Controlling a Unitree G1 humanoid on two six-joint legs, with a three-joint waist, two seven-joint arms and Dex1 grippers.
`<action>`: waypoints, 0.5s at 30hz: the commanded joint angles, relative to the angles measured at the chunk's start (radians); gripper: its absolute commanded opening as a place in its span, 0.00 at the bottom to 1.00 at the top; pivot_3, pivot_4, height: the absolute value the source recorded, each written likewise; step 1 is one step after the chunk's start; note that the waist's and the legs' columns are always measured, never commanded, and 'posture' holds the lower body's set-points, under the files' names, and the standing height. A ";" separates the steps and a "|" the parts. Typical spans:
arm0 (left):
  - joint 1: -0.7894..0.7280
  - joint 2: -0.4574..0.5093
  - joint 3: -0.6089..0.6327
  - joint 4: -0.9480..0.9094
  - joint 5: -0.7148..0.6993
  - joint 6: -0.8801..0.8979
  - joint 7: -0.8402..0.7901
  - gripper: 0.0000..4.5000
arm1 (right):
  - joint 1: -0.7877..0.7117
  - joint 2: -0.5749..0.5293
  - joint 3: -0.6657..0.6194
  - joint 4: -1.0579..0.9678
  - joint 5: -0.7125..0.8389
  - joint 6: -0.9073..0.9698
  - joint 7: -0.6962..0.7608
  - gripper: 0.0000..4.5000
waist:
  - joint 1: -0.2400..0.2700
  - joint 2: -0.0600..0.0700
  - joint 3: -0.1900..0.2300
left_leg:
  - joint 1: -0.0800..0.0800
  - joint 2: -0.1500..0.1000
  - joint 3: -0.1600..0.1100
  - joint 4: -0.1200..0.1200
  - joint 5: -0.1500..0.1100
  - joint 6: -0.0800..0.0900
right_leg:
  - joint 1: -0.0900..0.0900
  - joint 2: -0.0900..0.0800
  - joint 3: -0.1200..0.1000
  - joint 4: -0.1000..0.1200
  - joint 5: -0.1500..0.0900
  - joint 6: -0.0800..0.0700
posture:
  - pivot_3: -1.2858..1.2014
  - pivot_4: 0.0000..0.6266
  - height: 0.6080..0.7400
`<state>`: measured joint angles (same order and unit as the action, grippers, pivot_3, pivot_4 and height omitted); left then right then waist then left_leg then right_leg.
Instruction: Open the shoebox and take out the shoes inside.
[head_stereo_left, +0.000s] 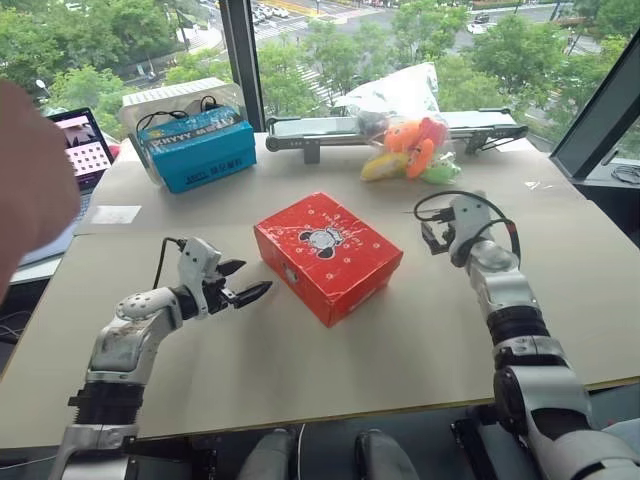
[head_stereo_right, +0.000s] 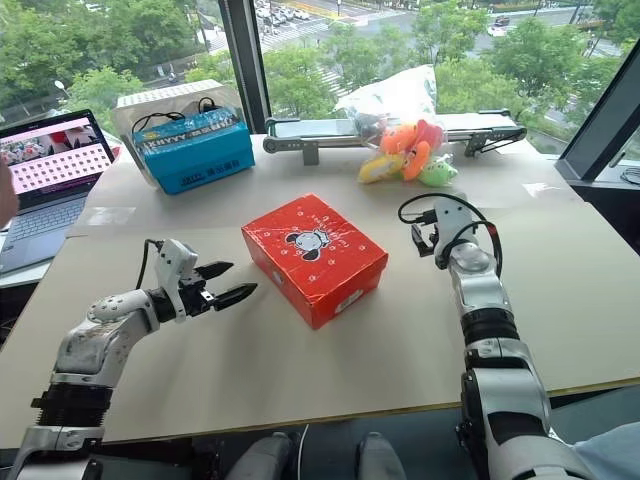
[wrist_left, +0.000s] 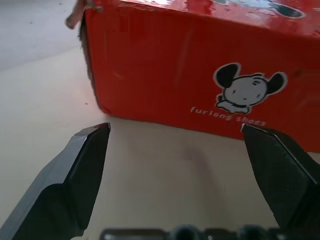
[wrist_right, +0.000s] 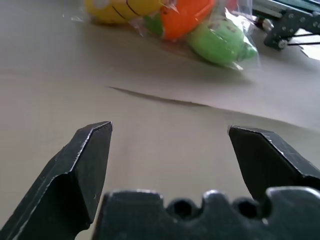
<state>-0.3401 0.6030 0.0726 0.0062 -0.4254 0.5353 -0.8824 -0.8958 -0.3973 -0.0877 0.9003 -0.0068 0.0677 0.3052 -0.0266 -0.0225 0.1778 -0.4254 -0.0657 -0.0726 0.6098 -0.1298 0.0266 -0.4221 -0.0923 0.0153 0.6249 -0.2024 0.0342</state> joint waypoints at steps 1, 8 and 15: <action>-0.031 0.038 -0.013 -0.083 -0.058 0.061 -0.074 1.00 | -0.068 0.060 0.019 0.075 0.062 -0.070 0.248 0.98 | -0.010 0.000 0.000 | 0.000 0.000 0.000 0.000 0.000 0.000 | 0.000 0.000 0.000 0.000 0.000 0.000 | 0.52 0.24 1.00; -0.072 0.034 -0.039 -0.092 -0.059 0.078 -0.091 1.00 | -0.027 0.130 0.095 -0.071 0.137 0.053 0.632 0.98 | -0.019 0.000 0.000 | 0.001 0.001 0.000 0.001 0.000 0.000 | 0.000 0.001 0.000 0.002 0.000 0.000 | 0.52 0.24 1.00; -0.111 0.035 -0.075 -0.061 -0.040 0.059 -0.133 1.00 | 0.031 0.154 0.127 -0.247 0.136 0.155 0.636 0.98 | -0.017 0.001 0.000 | 0.002 0.001 -0.001 0.000 -0.001 -0.001 | -0.001 0.001 0.000 0.004 0.000 0.000 | 0.52 0.24 1.00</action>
<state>-0.4121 0.6400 0.0183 -0.0404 -0.4660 0.6175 -0.9925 -0.8672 -0.2803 0.0084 0.7410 0.1018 0.2032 0.9185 -0.0439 -0.0220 0.1781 -0.4237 -0.0650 -0.0734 0.6101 -0.1314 0.0239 -0.4234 -0.0914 0.0156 0.6287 -0.2023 0.0342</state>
